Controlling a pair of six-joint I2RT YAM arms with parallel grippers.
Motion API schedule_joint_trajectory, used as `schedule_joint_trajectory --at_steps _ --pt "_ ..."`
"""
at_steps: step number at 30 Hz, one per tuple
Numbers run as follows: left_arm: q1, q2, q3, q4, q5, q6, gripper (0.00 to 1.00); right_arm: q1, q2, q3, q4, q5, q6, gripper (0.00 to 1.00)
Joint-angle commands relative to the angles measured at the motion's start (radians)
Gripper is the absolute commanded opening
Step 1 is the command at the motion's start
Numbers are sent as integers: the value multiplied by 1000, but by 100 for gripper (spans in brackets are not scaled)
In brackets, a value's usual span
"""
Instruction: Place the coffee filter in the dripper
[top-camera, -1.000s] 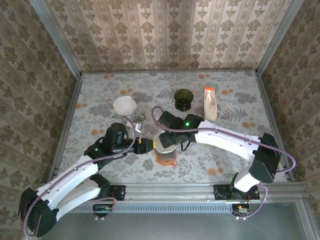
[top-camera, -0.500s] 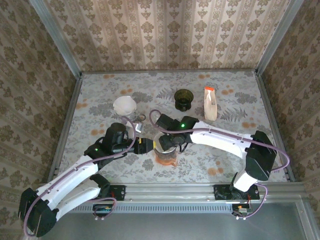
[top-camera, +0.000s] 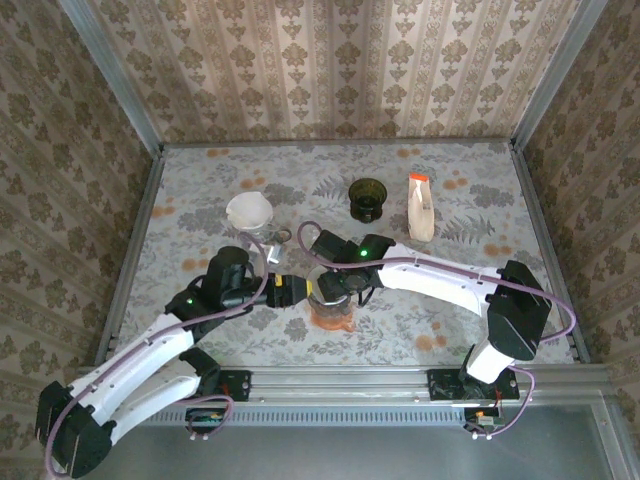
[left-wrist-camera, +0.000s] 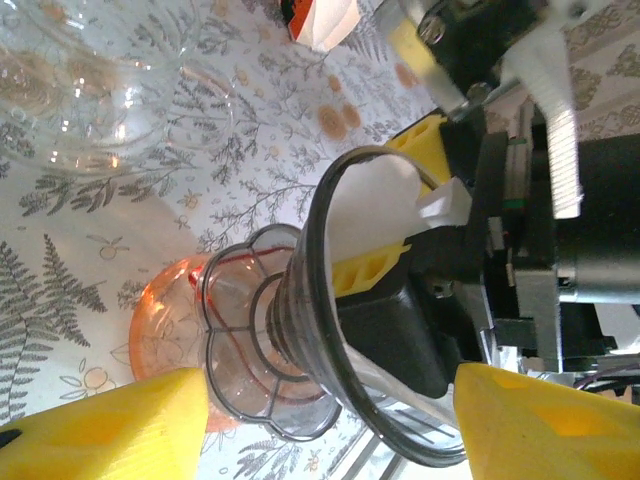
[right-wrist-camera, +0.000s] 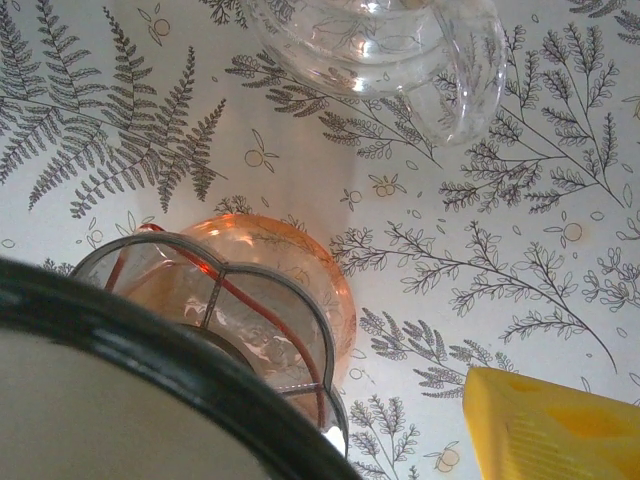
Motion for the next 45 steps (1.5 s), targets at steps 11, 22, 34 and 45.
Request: schedule_joint_trajectory --at_steps 11,22,34,45 --pt "-7 67 50 67 -21 -9 73 -5 2 -31 3 0 16 73" --pt "-6 68 46 36 -24 -12 54 -5 -7 -34 5 2 17 73" --pt "-8 47 31 27 -3 -17 35 -5 -13 -33 4 10 20 73" --pt "-8 33 16 34 5 -32 33 -5 -56 2 5 31 14 74"
